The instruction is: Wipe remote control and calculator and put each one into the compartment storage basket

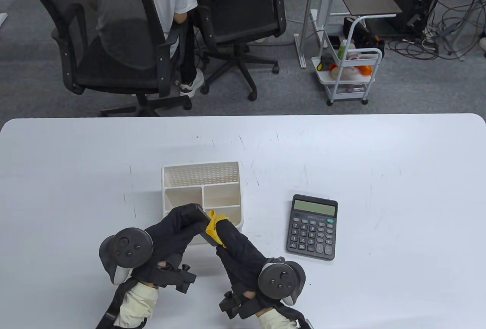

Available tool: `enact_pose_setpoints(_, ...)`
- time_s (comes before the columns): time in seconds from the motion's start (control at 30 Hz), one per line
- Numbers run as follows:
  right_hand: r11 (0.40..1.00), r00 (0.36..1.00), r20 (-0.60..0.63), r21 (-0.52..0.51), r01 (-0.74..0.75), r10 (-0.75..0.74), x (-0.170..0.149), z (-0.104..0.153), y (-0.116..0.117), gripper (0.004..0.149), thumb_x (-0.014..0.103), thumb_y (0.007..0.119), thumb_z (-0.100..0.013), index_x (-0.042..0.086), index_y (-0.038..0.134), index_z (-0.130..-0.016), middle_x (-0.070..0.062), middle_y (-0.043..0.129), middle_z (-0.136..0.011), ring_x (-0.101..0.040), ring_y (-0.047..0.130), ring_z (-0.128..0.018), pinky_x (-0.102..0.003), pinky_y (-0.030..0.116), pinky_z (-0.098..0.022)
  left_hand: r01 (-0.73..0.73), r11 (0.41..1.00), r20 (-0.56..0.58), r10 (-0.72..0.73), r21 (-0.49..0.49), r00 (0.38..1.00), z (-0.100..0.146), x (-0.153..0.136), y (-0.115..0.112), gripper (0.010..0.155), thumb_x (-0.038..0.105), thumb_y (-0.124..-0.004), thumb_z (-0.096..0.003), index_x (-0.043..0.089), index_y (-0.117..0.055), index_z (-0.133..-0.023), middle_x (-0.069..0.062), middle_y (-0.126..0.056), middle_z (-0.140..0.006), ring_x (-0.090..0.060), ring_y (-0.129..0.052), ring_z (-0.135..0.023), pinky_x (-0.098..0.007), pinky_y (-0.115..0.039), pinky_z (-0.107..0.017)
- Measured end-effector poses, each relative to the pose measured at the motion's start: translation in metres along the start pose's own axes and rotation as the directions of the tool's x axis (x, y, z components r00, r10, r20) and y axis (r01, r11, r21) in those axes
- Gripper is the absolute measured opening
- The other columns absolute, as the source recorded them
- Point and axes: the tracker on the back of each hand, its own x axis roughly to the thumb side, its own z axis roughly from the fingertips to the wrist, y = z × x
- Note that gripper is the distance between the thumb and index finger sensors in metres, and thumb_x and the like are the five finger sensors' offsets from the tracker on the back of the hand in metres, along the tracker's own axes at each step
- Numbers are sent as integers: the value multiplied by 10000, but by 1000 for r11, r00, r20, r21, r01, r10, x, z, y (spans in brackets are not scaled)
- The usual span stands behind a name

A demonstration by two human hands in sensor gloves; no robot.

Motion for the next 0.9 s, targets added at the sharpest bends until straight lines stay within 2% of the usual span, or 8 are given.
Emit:
enact_pose_setpoints(0.13, 997, 993, 87, -41, -72, 76, 9, -1, -2, 521, 240, 722, -564, 122, 621, -1062, -138, 680, -1094, -421, 701, -947, -668, 625, -590, -50, 997, -9, 50, -61, 999, -2, -2, -7, 463, 477, -840, -470, 289, -779, -889, 38, -1018, -778, -162, -1148, -552, -281, -994, -357)
enact_pose_setpoints(0.27, 993, 990, 84, -50, -108, 112, 7, -1, -3, 531, 240, 719, -567, 130, 596, -1072, -136, 645, -1109, -430, 691, -951, -674, 618, -589, -103, 989, -13, 102, -105, 995, -3, 0, -12, 463, 459, -826, -491, 257, -757, -902, 8, -998, -794, -182, -1147, -546, -271, -1002, -343)
enact_pose_setpoints(0.43, 984, 979, 94, -27, -179, 180, 6, 1, 0, 537, 237, 727, -563, 120, 598, -1071, -157, 637, -1111, -451, 697, -940, -680, 614, -586, -195, 980, -83, 192, -37, 978, -2, -10, -4, 461, 450, -818, -500, 236, -748, -902, -6, -991, -790, -188, -1147, -535, -260, -1009, -332)
enact_pose_setpoints(0.53, 966, 956, 140, -17, -258, 258, 10, 1, 3, 598, 263, 767, -547, 108, 556, -1085, -173, 591, -1128, -457, 691, -942, -681, 608, -589, -265, 962, -114, 257, -59, 960, -2, -15, -4, 462, 448, -814, -509, 220, -736, -904, -18, -979, -791, -194, -1143, -527, -248, -1011, -323)
enact_pose_setpoints(0.6, 948, 935, 168, -5, -317, 313, 13, 1, 6, 676, 278, 793, -533, 105, 475, -1104, -188, 525, -1146, -447, 689, -944, -676, 604, -594, -291, 950, -114, 279, -112, 954, -4, -17, -8, 471, 450, -805, -516, 204, -725, -909, -22, -975, -786, -180, -1149, -508, -235, -1014, -311)
enact_pose_setpoints(0.67, 938, 919, 192, -16, -347, 344, 17, 1, 6, 701, 266, 814, -518, 87, 467, -1101, -210, 534, -1137, -426, 746, -907, -659, 624, -589, -314, 935, -137, 293, -168, 946, -5, -17, -14, 490, 440, -799, -528, 200, -686, -939, -21, -956, -804, -193, -1147, -515, -244, -1014, -316)
enact_pose_setpoints(0.8, 939, 924, 188, 24, -342, 332, 18, -2, 1, 693, 260, 813, -520, 70, 485, -1100, -227, 568, -1128, -412, 798, -870, -640, 652, -584, -344, 922, -147, 321, -179, 936, -6, -20, -15, 642, 449, -800, -539, 208, -517, -1063, -16, -957, -803, -193, -1159, -507, -253, -1018, -312)
enact_pose_setpoints(0.9, 930, 912, 232, 69, -361, 337, 18, -5, 0, 683, 255, 800, -527, 70, 481, -1102, -230, 576, -1131, -420, 803, -868, -640, 657, -584, -374, 916, -172, 349, -145, 921, -5, -24, -9, 562, 518, -720, -580, 300, -549, -1069, -29, -1012, -755, -203, -1172, -475, -273, -1018, -290)
